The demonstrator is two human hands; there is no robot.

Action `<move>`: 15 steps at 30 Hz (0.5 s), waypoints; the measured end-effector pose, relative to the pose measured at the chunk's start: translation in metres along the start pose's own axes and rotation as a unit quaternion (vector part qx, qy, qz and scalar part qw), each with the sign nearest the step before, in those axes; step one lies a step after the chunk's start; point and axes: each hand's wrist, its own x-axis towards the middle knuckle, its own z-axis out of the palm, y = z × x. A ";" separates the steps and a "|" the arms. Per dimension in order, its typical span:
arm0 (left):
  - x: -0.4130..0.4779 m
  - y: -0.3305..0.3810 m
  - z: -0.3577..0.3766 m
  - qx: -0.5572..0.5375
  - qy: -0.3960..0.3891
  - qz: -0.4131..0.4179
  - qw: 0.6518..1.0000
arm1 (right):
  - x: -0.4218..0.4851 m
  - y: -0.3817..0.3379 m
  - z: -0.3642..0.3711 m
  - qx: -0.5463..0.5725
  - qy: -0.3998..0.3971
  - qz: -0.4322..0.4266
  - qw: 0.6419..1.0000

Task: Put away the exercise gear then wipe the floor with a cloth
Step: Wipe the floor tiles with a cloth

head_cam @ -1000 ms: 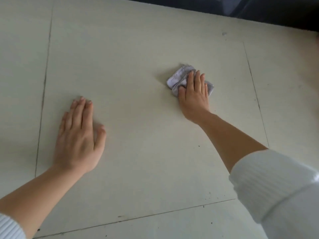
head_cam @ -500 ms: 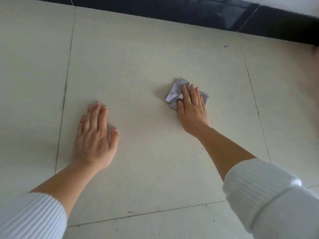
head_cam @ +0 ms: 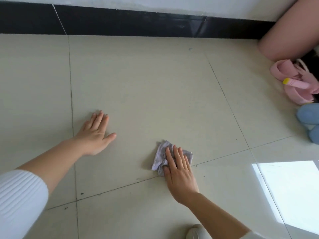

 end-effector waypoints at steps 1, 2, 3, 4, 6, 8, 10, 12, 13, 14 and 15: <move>-0.009 -0.002 0.005 0.013 0.005 0.007 1.000 | -0.015 -0.006 0.009 -0.008 -0.003 -0.006 1.000; -0.018 -0.003 0.010 0.024 0.013 0.010 1.000 | -0.030 -0.012 0.018 -0.025 -0.005 -0.019 0.999; -0.025 -0.006 0.015 0.032 0.022 0.012 0.999 | -0.043 -0.017 0.028 -0.030 -0.014 -0.036 0.999; -0.032 -0.009 0.018 0.037 0.032 0.011 0.999 | -0.053 -0.021 0.037 -0.051 -0.021 -0.063 0.997; -0.042 -0.014 0.024 0.030 0.044 0.001 0.999 | -0.059 -0.018 0.042 -0.092 -0.029 -0.111 0.989; -0.052 -0.019 0.032 0.011 0.051 -0.020 0.998 | -0.047 0.000 0.029 -0.157 -0.037 -0.188 0.969; -0.065 -0.025 0.042 -0.011 0.063 -0.047 0.997 | -0.024 0.020 0.006 -0.221 -0.063 -0.240 0.943; -0.079 -0.037 0.051 -0.029 0.083 -0.074 0.993 | 0.007 0.036 -0.014 -0.222 -0.037 -0.222 0.949; -0.088 -0.045 0.055 -0.036 0.091 -0.090 0.991 | 0.024 0.038 -0.021 -0.180 -0.025 -0.176 0.967; -0.096 -0.054 0.059 -0.042 0.095 -0.107 0.989 | 0.038 0.035 -0.027 -0.122 -0.026 -0.115 0.986; -0.105 -0.063 0.062 -0.050 0.098 -0.125 0.986 | 0.049 0.029 -0.028 -0.076 -0.018 -0.061 0.995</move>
